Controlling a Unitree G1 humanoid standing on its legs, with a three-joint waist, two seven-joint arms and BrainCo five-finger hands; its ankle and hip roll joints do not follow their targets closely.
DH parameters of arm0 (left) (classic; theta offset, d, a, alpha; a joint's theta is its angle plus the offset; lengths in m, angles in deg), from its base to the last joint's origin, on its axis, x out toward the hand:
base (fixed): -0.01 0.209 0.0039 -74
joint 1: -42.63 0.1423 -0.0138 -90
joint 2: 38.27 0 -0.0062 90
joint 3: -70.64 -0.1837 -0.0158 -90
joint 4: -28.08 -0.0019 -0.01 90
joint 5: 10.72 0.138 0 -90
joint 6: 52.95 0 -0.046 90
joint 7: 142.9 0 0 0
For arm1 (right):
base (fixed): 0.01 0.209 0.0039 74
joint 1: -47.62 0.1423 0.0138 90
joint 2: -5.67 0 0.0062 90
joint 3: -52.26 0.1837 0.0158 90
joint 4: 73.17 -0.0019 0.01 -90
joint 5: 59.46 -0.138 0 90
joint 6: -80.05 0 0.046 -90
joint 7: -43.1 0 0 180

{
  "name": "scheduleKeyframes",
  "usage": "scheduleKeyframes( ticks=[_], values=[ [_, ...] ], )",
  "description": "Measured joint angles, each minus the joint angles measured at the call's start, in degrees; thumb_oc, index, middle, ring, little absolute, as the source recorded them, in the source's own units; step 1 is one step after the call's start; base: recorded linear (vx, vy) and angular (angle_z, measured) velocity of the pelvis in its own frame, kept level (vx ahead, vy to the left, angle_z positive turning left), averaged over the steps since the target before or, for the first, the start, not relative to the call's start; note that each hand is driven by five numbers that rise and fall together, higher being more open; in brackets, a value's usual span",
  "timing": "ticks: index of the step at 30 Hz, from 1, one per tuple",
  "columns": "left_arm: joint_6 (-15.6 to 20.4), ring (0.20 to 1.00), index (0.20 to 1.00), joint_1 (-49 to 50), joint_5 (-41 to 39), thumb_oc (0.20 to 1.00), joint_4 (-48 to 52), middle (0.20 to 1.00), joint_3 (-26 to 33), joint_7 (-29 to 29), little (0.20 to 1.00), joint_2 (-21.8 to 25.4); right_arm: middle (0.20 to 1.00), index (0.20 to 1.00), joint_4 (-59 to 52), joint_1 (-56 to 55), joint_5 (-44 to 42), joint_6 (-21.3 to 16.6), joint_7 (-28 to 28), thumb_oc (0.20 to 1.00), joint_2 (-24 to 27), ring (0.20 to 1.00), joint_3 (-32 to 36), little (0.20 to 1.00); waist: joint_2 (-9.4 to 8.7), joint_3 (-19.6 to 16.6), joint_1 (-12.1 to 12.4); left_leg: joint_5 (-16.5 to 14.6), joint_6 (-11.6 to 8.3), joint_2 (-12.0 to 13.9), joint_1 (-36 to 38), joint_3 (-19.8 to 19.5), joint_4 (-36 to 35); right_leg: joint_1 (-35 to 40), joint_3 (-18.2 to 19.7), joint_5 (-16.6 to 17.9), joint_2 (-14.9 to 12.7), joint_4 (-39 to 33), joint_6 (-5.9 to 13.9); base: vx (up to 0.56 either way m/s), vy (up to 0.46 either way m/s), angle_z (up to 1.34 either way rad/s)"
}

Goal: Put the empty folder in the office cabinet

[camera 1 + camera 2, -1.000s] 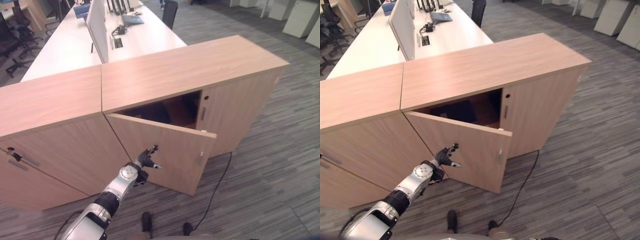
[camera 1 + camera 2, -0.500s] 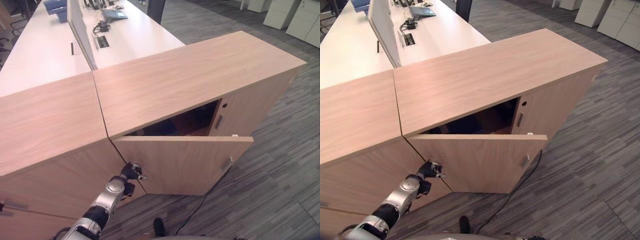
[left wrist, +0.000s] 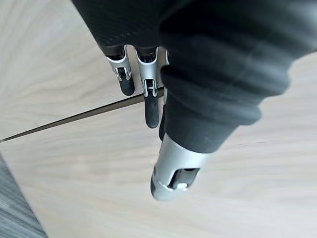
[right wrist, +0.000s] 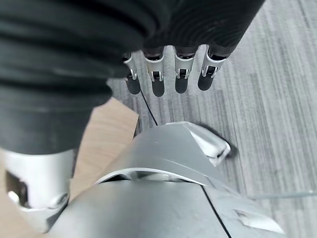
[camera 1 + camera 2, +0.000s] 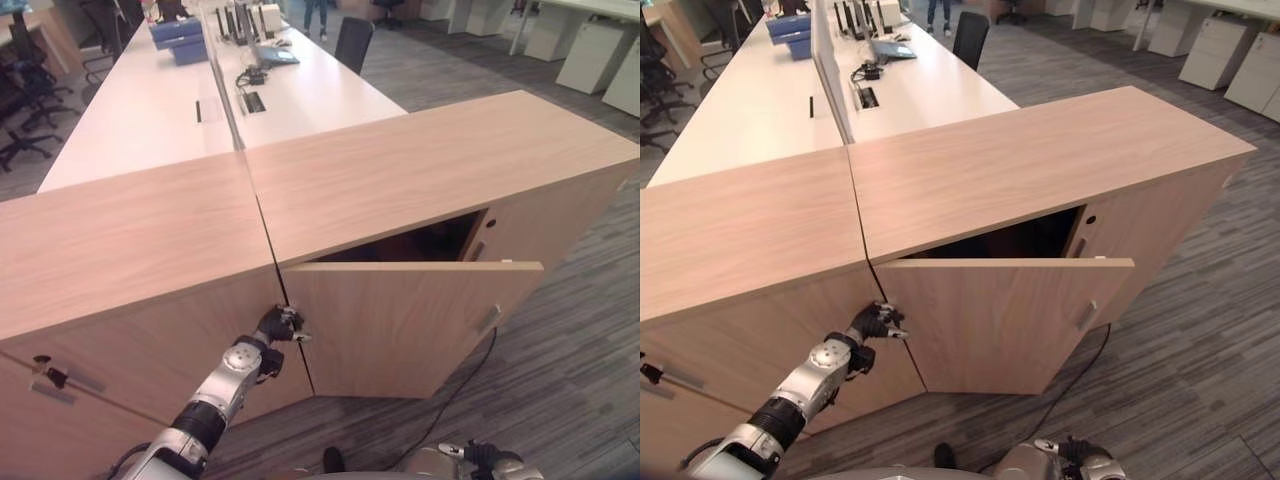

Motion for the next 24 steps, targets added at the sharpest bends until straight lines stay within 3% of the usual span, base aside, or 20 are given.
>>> scheduleKeyframes(
  ticks=[2,3,4,6,7,8,9,10,11,13,14,16,18,20,21,22,24],
  values=[
    [-0.07,1.0,1.0,-1.84,-0.04,1.0,-0.05,1.0,-1.95,0.54,1.0,-0.06,1.0,1.0,0.58,-0.55,0.0,0.03,0.08,1.0,-0.33,1.0,-0.04,1.0,-0.18,0.17,-1.85,0.3,-1.12,0.53,-1.7,-3.61,0.09,4.28,5.91,1.3,5.69,-14.5,1.15,0.15,-0.296,1.05],
    [0.27,1.0,1.0,-2.05,-0.3,1.0,0.12,1.0,-1.71,0.43,1.0,-0.03,1.0,1.0,1.19,-1.42,0.02,0.14,0.22,1.0,-0.97,1.0,0.06,1.0,-1.35,0.52,-2.45,-0.68,-3.07,0.41,-1.56,-4.23,-0.2,5.79,6.91,2.01,7.35,-17.16,0.98,0.12,-0.218,1.73],
    [0.65,1.0,1.0,-1.2,-2.23,1.0,4.18,1.0,-1.4,0.06,1.0,1.01,1.0,1.0,3.98,-2.69,0.01,0.42,0.14,1.0,-4.09,1.0,0.12,1.0,-7.41,1.43,-2.99,-2.54,-3.2,-2.18,-1.87,-5.44,6.35,5.75,5.39,5.85,4.26,-14.87,-1.85,0.2,-0.355,1.39],
    [1.19,1.0,1.0,-0.35,-2.32,1.0,5.94,1.0,-1.78,-0.48,1.0,-0.35,1.0,1.0,5.33,-2.73,0.17,0.03,0.15,1.0,-3.32,1.0,-0.02,1.0,-5.62,0.36,-1.54,-1.6,-3.71,2.78,0.19,-4.42,3.2,5.33,3.64,7.15,7.16,-13.1,-2.36,0.24,-0.518,0.28],
    [1.09,1.0,1.0,0.26,-2.53,1.0,6.68,1.0,-1.81,-0.66,1.0,0.41,1.0,1.0,5.76,-1.63,0.24,0.06,0.07,1.0,-3.42,1.0,0.08,1.0,-5.27,-0.01,-0.93,-1.36,-3.99,4.35,-0.16,-3.07,2.93,3.11,2.79,4.86,8.79,-6.12,-3.92,0.21,-0.485,-0.57],
    [1.11,1.0,1.0,3.19,-3.92,1.0,11.94,1.0,-2.59,-1.62,1.0,2.8,1.0,1.0,6.38,-1.65,0.61,0.36,-0.23,1.0,-3.47,1.0,0.1,1.0,-5.27,-2.2,-0.66,-1.03,-4.71,7.04,-1.4,-2.03,3.81,1.59,2.23,-0.9,11.61,2.1,-7.06,0.24,-0.518,-0.37],
    [0.85,1.0,1.0,3.81,-4.57,1.0,15.05,1.0,-4.39,-2.83,1.0,5.19,1.0,1.0,6.32,-0.79,0.56,0.29,0.06,1.0,-3.4,1.0,0.11,1.0,-7.03,-3.72,-1.23,-0.31,-6.32,7.75,-0.74,-1.82,3.49,5.25,2.06,-3.58,13.3,0.1,-8.43,0.23,-0.492,-0.36],
    [0.72,1.0,1.0,5.25,-4.61,1.0,17.0,1.0,-4.44,-3.3,1.0,6.41,1.0,1.0,5.67,0.26,0.52,0.06,0.4,1.0,-3.32,1.0,0.12,1.0,-6.66,-4.3,-1.77,-0.19,-6.67,8.83,-0.65,-1.13,3.54,6.23,2.26,-4.85,14.16,-2.1,-9.55,0.17,-0.405,-0.23],
    [0.66,1.0,1.0,6.02,-4.73,1.0,18.26,1.0,-4.85,-4.12,1.0,6.88,1.0,1.0,4.83,0.21,0.5,-0.27,0.58,1.0,-3.17,1.0,0.01,1.0,-5.79,-4.95,-2.25,-0.24,-7.32,10.29,-0.39,-1.25,3.44,7.43,1.94,-3.77,15.51,-4.99,-9.19,0.07,-0.219,-0.39],
    [0.63,1.0,1.0,5.81,-6.29,1.0,20.75,1.0,-6.72,-6.82,1.0,5.27,1.0,1.0,4.47,-0.42,0.5,-0.87,0.93,1.0,-2.94,1.0,-0.5,1.0,-2.47,-5.52,-2.95,1.28,-8.47,13.64,1.55,-3.17,2.91,10.72,1.58,-1.76,19.28,-8.98,-11.91,0.05,-0.233,-0.28],
    [0.75,1.0,1.0,5.55,-6.45,1.0,22.19,1.0,-7.04,-7.64,1.0,3.01,1.0,1.0,4.62,-1.55,0.5,-0.93,1.04,1.0,-2.61,1.0,-1.79,1.0,-2.12,-5.52,-3.41,2.25,-8.11,14.14,1.86,-5.21,3.37,11.79,1.34,-1.73,19.8,-9.53,-12.31,-0.02,-0.281,0.05],
    [1.21,1.0,1.0,3.38,-7.04,1.0,22.18,1.0,-8.61,-8.59,1.0,1.59,1.0,1.0,4.58,-2.6,0.51,-0.94,1.03,1.0,-2.14,1.0,-2.47,1.0,-2.55,-5.23,-4.64,3.94,-9.44,14.59,0.2,-5.58,5.81,13.63,-0.27,-1.42,20.37,-11.09,-13.15,-0.08,-0.266,0.35],
    [1.19,1.0,1.0,0.46,-8.46,1.0,22.24,1.0,-10.73,-9.58,1.0,1.58,1.0,1.0,4.56,-2.67,0.53,-0.97,1.04,1.0,-2.06,1.0,-2.47,1.0,-4.52,-3.79,-5.23,4.85,-10.51,14.7,-3.0,-2.67,10.42,13.34,-2.18,-1.1,19.85,-11.82,-14.94,-0.06,-0.137,0.41],
    [1.1,1.0,1.0,-0.84,-9.09,1.0,24.31,1.0,-10.88,-10.85,1.0,3.28,1.0,1.0,5.01,-0.97,0.54,-1.02,1.2,1.0,-2.37,1.0,-2.55,1.0,-6.86,-1.08,-5.73,1.95,-6.93,16.16,-6.98,4.79,21.17,14.21,-2.52,-0.26,19.75,-12.35,-16.41,-0.05,-0.053,0.13],
    [1.08,1.0,1.0,-0.93,-9.09,1.0,24.3,1.0,-10.97,-11.37,1.0,3.42,1.0,1.0,4.95,-0.49,0.54,-1.06,1.35,1.0,-2.25,1.0,-2.53,1.0,-7.67,-0.61,-5.88,0.6,-7.4,15.88,-7.33,4.64,23.85,14.42,-2.45,-0.08,19.71,-12.25,-16.67,-0.07,-0.029,-0.04],
    [1.07,1.0,1.0,-1.67,-9.1,1.0,24.36,1.0,-11.75,-12.04,1.0,2.68,1.0,1.0,5.24,-0.42,0.54,-1.16,1.58,1.0,-1.42,1.0,-2.5,1.0,-7.61,0.54,-6.31,-2.9,-7.69,15.23,-7.7,2.96,28.72,14.59,-2.41,-0.04,19.91,-12.22,-16.69,-0.05,-0.005,0.02],
    [1.08,1.0,1.0,-1.76,-9.45,1.0,24.85,1.0,-12.5,-12.68,1.0,2.42,1.0,1.0,5.29,-0.4,0.54,-1.06,1.56,1.0,-1.13,1.0,-2.53,1.0,-6.83,1.14,-7.28,-5.48,-7.48,13.89,-7.03,2.28,29.34,14.27,-2.37,0.28,20.3,-12.4,-17.0,-0.02,0.008,0.01]
  ],
)
